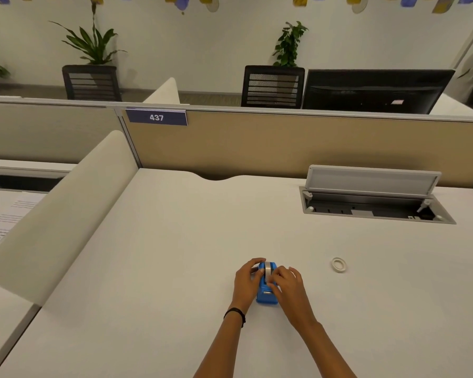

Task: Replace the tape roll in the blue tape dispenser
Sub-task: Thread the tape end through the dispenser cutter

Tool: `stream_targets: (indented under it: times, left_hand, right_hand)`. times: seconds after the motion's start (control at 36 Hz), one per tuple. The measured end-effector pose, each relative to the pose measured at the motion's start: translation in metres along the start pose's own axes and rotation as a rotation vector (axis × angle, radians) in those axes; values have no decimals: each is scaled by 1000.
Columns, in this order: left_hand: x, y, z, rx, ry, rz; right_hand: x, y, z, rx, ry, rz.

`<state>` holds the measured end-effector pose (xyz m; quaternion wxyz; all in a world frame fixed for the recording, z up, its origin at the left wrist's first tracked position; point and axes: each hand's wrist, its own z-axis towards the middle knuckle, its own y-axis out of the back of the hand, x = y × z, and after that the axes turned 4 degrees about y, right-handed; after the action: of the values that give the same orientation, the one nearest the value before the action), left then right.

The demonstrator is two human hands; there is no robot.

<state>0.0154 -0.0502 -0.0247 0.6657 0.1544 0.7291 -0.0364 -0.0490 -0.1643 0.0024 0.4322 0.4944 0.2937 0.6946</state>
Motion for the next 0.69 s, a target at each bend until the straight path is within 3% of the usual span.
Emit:
stream_targets:
  times: [0.28, 0.69]
  left_hand:
    - [-2, -1, -1, -9, 5, 7]
    - [1, -2, 0, -23, 16, 4]
  right_hand:
    - [-3, 1, -2, -17, 130, -131]
    - [-4, -3, -11, -19, 126, -119]
